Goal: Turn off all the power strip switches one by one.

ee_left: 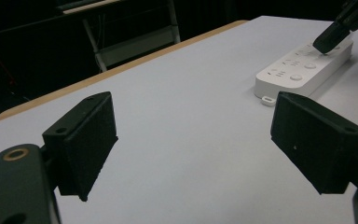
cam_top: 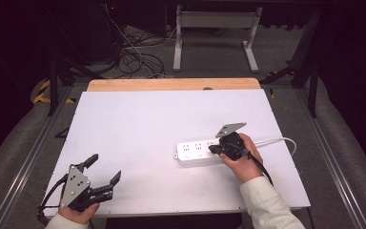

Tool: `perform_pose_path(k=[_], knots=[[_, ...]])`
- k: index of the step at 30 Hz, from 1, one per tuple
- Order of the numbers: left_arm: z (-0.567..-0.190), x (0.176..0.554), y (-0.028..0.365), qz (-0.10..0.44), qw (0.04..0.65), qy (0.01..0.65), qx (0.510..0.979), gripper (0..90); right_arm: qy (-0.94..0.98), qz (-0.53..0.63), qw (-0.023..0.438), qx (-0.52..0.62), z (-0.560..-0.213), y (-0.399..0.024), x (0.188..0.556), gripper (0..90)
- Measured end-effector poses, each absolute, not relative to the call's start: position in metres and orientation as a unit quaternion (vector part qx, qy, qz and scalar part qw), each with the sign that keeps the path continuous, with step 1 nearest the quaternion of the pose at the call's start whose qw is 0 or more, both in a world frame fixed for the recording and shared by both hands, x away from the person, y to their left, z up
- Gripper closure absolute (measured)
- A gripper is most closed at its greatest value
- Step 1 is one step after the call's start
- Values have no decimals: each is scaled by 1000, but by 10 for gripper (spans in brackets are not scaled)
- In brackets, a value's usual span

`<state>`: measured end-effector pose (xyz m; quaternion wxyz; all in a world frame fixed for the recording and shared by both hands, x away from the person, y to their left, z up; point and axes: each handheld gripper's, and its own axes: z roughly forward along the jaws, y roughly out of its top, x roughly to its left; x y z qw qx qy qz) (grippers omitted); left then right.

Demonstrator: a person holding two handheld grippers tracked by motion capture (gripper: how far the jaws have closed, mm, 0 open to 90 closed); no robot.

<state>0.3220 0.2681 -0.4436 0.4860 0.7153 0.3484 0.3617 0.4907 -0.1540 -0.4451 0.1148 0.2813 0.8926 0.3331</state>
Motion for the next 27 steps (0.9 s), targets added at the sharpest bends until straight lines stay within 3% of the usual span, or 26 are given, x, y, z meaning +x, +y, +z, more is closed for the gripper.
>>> perform_pose_path(k=[27], knots=[[-444,321,268,359,486,349,716,149,896,314,116,291,-448,-151,489,900]])
